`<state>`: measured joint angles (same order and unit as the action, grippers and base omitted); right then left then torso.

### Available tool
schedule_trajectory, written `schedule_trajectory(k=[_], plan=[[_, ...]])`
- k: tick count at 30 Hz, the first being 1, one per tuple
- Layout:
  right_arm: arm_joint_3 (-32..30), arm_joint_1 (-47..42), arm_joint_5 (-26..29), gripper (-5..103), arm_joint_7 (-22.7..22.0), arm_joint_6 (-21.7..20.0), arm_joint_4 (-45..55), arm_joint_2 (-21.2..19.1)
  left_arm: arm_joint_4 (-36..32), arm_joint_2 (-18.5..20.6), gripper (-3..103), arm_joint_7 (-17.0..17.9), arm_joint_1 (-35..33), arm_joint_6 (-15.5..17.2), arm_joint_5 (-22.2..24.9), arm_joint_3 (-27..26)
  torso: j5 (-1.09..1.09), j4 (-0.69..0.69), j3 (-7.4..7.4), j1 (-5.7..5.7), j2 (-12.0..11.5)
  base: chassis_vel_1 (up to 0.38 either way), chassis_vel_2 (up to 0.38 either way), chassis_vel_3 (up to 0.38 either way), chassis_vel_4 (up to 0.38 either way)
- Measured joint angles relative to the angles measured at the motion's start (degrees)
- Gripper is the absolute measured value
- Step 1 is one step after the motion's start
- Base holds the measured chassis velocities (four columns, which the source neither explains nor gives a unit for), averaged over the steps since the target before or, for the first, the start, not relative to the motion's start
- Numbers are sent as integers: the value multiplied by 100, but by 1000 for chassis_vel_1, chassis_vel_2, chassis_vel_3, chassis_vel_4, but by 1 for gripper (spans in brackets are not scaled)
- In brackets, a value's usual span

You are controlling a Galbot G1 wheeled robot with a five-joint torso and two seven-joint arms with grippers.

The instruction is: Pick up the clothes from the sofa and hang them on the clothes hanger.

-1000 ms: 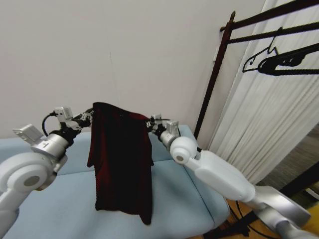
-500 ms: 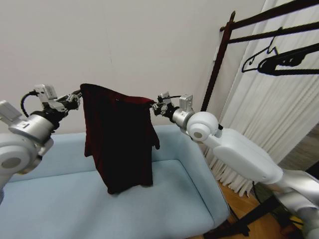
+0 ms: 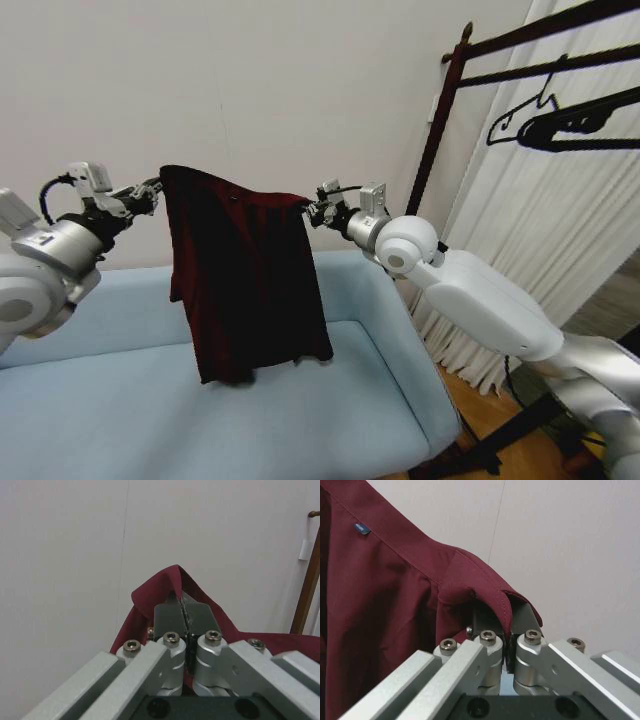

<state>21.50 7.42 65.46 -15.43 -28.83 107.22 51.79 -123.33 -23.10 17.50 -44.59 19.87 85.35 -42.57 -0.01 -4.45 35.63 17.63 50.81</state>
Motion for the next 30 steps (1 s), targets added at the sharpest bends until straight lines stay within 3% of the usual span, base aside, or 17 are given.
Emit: schedule_trajectory(k=[3,10,12,16,17,18,21,22,23,27,28,30], plan=[[-9,-36,11,-2,-98,-13,29,-6,46,112,0,-5,7,21,112,-19,0,-1,0,0,0,0,0,0,0],[-112,-99,285,28,-526,-67,131,27,207,473,0,-8,114,66,556,-34,1,-2,0,0,0,0,0,0,0],[-132,-82,358,28,-602,-83,118,67,229,527,0,-5,131,78,601,-34,0,-2,0,0,0,0,0,0,0],[-280,99,819,50,-1170,-196,35,307,258,708,0,-1,147,123,673,-11,1,1,0,0,0,0,0,0,0],[-280,99,819,50,-1170,-196,35,307,258,708,0,-1,147,123,673,-11,1,1,0,0,0,0,0,0,0],[-314,160,929,50,-1362,-233,32,356,256,721,0,1,137,129,673,-7,0,0,0,0,0,0,0,0,0],[-373,499,1433,68,-2392,-290,-10,552,207,717,0,18,41,159,668,-4,1,-1,0,0,0,0,0,0,0],[-378,677,1683,68,-2795,-218,-56,628,186,688,0,19,9,169,658,-4,1,-1,0,0,0,0,0,0,0],[-378,677,1683,68,-2795,-218,-56,628,186,688,0,19,9,169,658,-4,1,-1,0,0,0,0,0,0,0],[-380,1502,2800,89,-4145,83,-520,1007,92,545,0,80,-76,192,616,-15,-1,1,0,0,0,0,0,0,0],[-380,1502,2800,89,-4145,83,-520,1007,92,545,0,80,-76,192,616,-15,-1,1,0,0,0,0,0,0,0],[-295,1905,3078,94,-4659,147,-895,1180,18,492,0,100,-157,196,616,-68,0,0,0,0,0,0,0,0,0]])
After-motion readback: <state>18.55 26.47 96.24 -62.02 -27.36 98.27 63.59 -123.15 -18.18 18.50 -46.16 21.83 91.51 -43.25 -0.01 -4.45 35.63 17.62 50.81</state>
